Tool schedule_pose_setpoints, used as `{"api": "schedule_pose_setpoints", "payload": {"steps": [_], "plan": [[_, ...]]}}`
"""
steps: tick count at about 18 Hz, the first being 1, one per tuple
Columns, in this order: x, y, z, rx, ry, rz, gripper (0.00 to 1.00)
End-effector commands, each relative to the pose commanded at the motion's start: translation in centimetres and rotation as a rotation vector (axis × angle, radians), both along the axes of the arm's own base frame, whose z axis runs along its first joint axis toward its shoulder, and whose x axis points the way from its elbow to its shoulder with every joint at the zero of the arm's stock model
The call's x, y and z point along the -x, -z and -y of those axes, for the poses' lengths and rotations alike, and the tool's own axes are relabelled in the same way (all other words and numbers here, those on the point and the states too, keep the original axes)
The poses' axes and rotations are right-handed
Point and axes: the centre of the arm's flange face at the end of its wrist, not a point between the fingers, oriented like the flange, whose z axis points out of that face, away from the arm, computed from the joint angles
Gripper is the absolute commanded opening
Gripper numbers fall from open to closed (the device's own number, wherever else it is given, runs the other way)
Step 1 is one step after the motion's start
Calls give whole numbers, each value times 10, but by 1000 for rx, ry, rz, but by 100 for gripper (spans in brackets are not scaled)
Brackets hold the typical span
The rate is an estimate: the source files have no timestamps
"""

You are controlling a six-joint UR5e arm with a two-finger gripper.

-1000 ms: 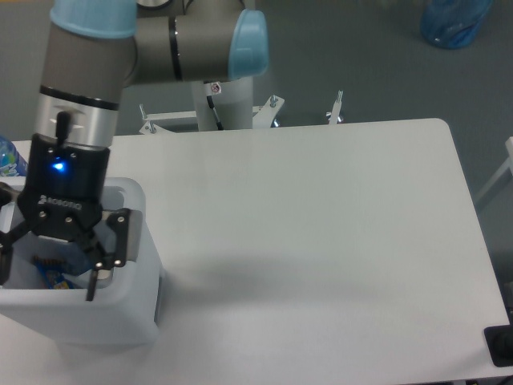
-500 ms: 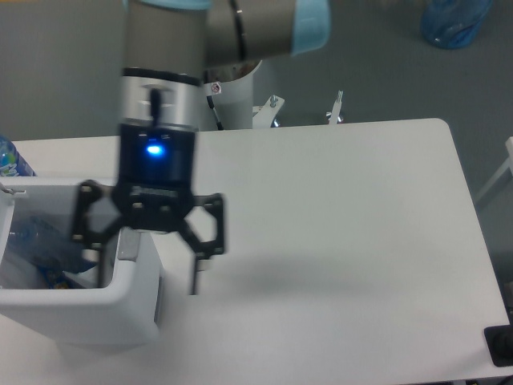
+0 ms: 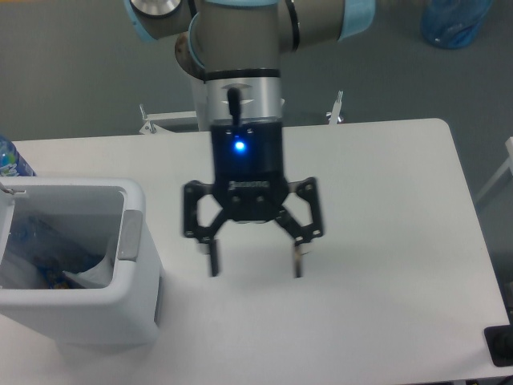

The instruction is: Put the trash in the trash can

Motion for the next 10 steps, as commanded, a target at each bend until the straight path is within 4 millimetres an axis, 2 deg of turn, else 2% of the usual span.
{"api": "schedule_pose_setpoints", "payload": {"steps": [6,10], "plan": [[-4,-1,44,190,81,-49,100],[-6,-3,53,201,79,-47,100]]}}
